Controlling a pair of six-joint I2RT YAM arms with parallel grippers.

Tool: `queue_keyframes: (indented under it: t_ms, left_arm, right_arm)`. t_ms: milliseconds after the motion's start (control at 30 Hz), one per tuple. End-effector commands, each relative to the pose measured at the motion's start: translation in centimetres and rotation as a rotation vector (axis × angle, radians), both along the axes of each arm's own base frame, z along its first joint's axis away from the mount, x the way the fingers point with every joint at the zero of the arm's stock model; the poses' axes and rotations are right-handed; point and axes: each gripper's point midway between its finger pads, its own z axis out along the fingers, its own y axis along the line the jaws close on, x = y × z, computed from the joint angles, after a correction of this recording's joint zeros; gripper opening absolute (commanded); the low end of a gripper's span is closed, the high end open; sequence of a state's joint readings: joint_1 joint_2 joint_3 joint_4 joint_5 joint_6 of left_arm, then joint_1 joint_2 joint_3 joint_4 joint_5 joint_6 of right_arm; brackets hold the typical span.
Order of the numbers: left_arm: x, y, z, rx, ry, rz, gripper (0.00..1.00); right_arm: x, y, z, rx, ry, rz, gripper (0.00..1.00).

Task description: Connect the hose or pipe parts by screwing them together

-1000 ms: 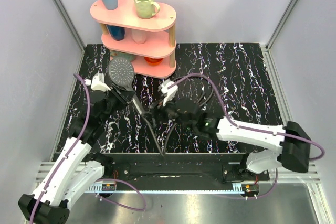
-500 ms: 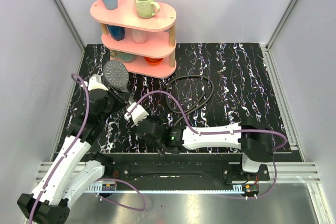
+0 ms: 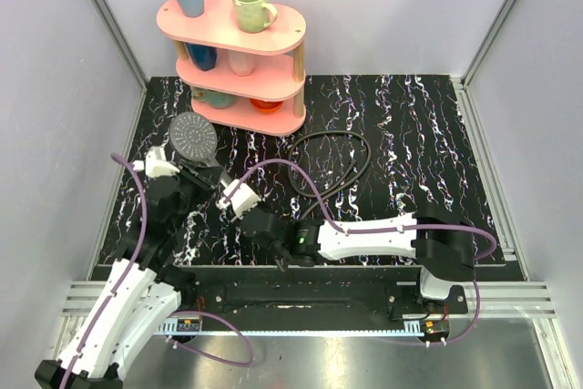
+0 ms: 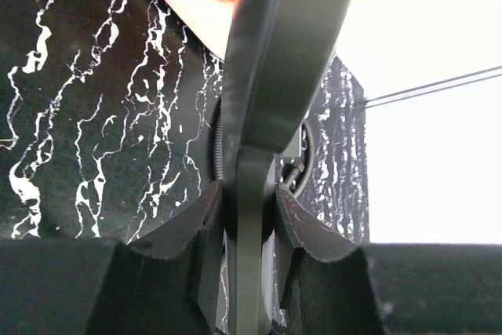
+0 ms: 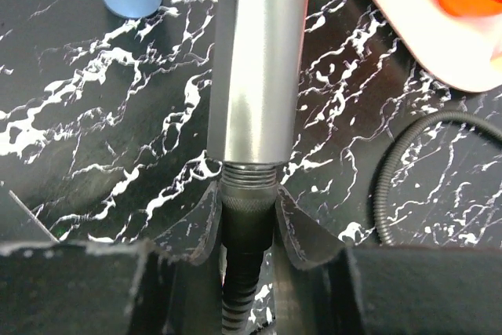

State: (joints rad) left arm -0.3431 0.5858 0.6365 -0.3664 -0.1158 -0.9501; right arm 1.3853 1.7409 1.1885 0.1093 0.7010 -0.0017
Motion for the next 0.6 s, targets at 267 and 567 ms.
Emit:
queue_keyframes:
  t_ms: [267, 567]
  left_arm:
    - [-3.5, -5.2, 5.5, -0.291, -0.423, -0.329, 0.00]
    - [-4.9, -6.6, 6.7, -0.342, -0.579, -0.454, 0.00]
  right_arm:
    - [0.6, -1.3, 10.1, 0.561, 0.125, 0.340, 0.00]
    - [-0.6, -3.1, 12.5, 0.738, 0.224, 0.583, 0.00]
